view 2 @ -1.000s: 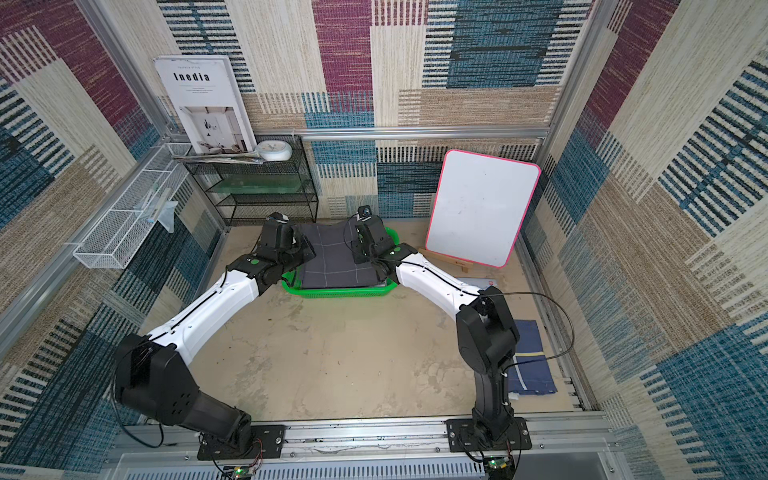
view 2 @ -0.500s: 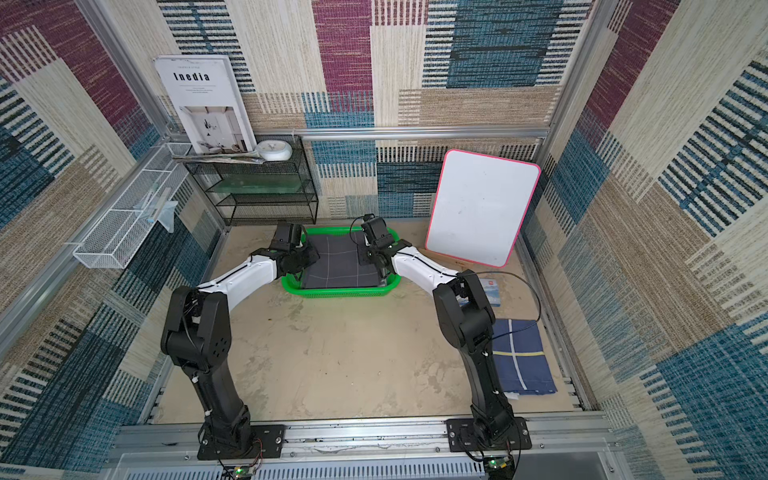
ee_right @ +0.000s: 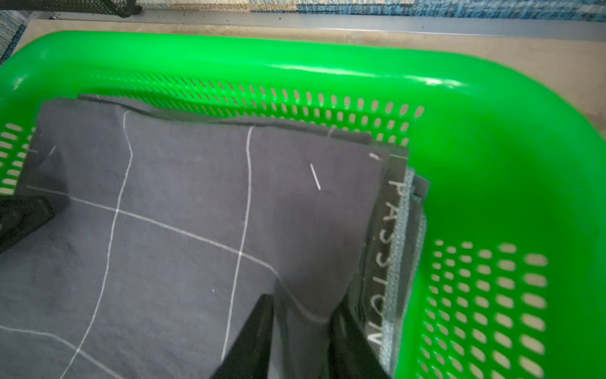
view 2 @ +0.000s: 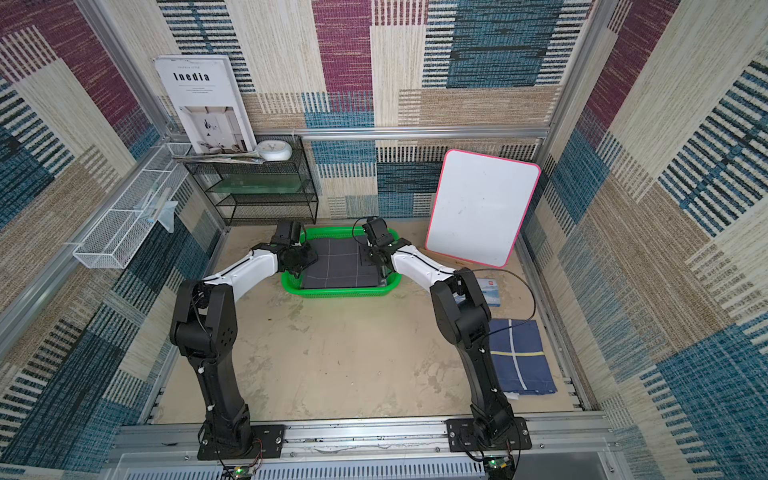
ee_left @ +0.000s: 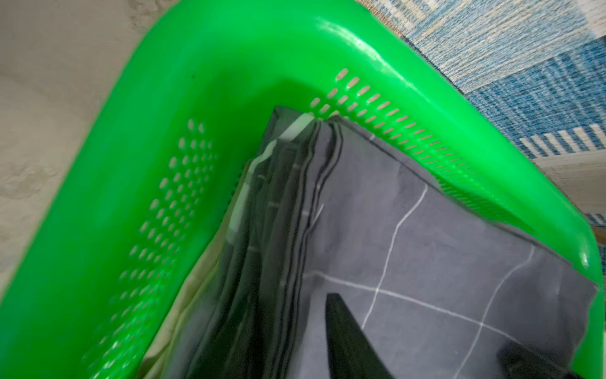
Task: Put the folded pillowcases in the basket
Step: Place the pillowcase in the basket.
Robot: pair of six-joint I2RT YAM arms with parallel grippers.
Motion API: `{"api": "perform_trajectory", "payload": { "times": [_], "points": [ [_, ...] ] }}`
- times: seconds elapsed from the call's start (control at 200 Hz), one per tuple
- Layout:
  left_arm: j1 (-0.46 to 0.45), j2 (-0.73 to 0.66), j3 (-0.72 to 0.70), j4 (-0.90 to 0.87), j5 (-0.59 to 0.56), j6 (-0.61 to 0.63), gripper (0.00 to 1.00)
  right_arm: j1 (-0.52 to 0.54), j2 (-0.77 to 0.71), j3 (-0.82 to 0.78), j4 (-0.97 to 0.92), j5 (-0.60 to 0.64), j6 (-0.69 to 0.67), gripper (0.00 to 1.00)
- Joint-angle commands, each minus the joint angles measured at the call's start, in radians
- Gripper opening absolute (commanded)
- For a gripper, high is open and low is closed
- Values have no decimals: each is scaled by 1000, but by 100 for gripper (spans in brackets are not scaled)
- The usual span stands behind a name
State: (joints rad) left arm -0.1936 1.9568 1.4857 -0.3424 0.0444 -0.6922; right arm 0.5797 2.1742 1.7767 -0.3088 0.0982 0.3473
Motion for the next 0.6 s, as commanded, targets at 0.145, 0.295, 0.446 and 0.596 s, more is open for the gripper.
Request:
{"api": "perform_trajectory", "payload": {
  "times": [0.145, 0.295, 0.446, 0.596],
  "points": [
    [-17, -171, -63, -20, -38, 76, 65, 7, -147, -87, 59, -46, -30, 54],
    [-41, -133, -21, -18, 64, 89, 66, 27, -142, -85, 106, -151, -43, 54],
    [-76, -64, 8, -18, 75, 75, 66, 45, -39, 18, 41, -167, -49, 54],
    [-67, 45, 67, -57, 84, 70, 65, 34, 40, 48, 20, -167, -37, 55]
  ]
}}
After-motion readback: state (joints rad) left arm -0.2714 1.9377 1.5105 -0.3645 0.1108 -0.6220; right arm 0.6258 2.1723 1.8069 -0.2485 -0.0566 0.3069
